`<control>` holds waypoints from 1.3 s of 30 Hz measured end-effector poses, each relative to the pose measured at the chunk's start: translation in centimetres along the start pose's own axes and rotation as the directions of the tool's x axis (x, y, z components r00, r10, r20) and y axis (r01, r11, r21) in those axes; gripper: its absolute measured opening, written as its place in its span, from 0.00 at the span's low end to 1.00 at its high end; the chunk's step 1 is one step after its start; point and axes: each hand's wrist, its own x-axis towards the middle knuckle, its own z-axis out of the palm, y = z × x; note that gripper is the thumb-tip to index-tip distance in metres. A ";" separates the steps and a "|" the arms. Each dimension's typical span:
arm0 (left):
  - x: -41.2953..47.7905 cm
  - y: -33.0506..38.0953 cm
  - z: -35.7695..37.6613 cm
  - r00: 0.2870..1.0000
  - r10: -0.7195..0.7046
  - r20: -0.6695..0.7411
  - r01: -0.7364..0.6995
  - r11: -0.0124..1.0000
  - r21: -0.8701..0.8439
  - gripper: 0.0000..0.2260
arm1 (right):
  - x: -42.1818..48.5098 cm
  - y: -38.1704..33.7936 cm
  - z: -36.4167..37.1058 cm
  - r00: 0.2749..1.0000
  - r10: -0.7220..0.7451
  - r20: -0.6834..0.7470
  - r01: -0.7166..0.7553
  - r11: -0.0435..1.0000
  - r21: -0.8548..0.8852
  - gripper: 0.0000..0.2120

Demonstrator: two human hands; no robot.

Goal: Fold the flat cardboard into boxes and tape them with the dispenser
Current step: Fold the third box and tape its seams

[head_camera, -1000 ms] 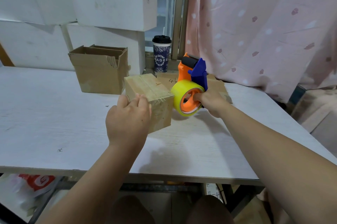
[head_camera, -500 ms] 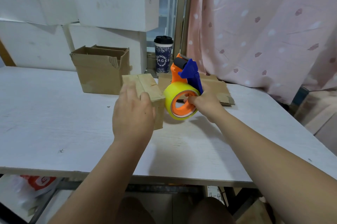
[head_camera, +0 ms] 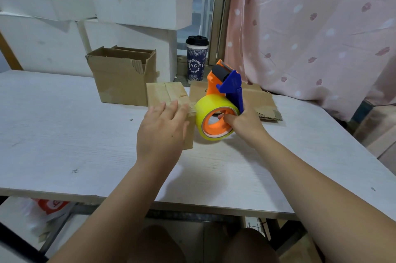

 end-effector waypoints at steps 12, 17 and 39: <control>0.2 -0.4 0.2 1.000 0.002 -0.024 -0.003 0.999 -0.040 0.16 | -1.0 2.1 1.6 0.994 0.084 -0.070 -0.079 0.994 0.072 0.23; -0.2 -0.1 0.0 1.000 0.022 -0.001 -0.022 1.000 0.007 0.18 | -1.0 1.6 1.5 0.996 0.067 -0.060 -0.066 0.998 0.009 0.25; 0.4 -0.1 -0.1 0.988 -0.135 -0.080 0.130 0.990 -0.059 0.09 | -3.3 0.5 0.1 0.925 -0.380 0.017 0.372 0.893 -0.254 0.39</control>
